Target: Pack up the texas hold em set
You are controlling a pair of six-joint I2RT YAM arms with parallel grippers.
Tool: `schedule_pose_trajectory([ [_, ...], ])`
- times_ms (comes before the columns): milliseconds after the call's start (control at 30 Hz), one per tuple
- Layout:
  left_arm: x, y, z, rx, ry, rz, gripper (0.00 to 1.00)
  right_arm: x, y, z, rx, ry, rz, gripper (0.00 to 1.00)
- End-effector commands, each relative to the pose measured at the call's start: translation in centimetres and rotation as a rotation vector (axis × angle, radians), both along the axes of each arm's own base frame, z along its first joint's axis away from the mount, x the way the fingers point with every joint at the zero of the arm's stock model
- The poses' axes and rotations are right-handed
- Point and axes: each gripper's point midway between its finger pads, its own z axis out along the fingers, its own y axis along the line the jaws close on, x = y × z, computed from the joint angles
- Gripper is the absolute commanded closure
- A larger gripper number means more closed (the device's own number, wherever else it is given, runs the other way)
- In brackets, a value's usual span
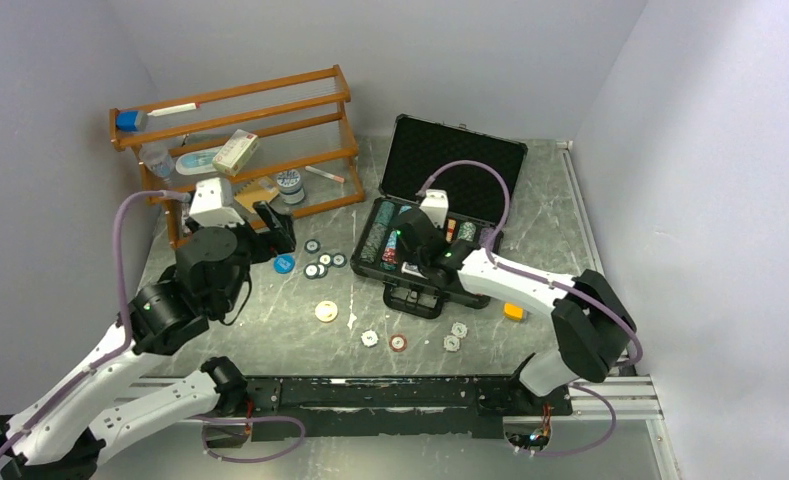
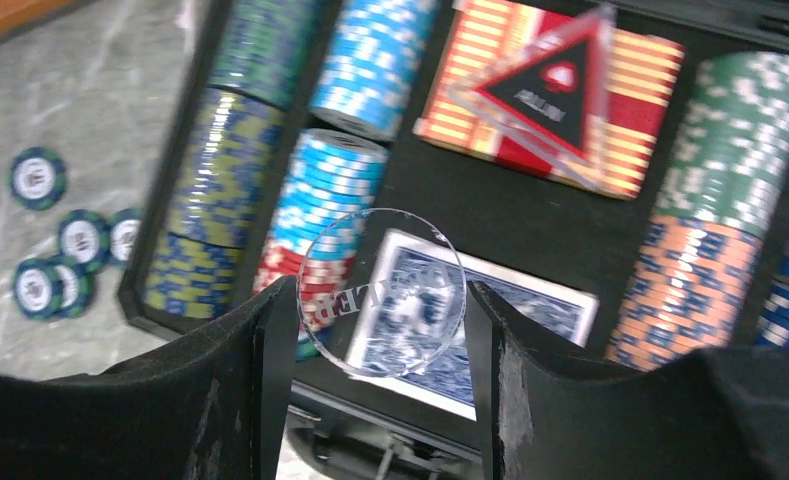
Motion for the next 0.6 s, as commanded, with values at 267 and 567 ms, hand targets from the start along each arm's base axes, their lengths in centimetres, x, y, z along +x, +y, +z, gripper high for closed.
schedule_pose_trajectory([
  [267,1.2,-3.5,-3.3,0.002,0.088,-0.078,0.01,-0.8,-4.8,-2.2,-0.021,0.053,-0.116,0.42],
  [567,1.5,-3.6,-4.8,0.024,0.116,-0.066,0.01,-1.3,-5.0,-3.4,-0.061,0.106,-0.104,0.4],
])
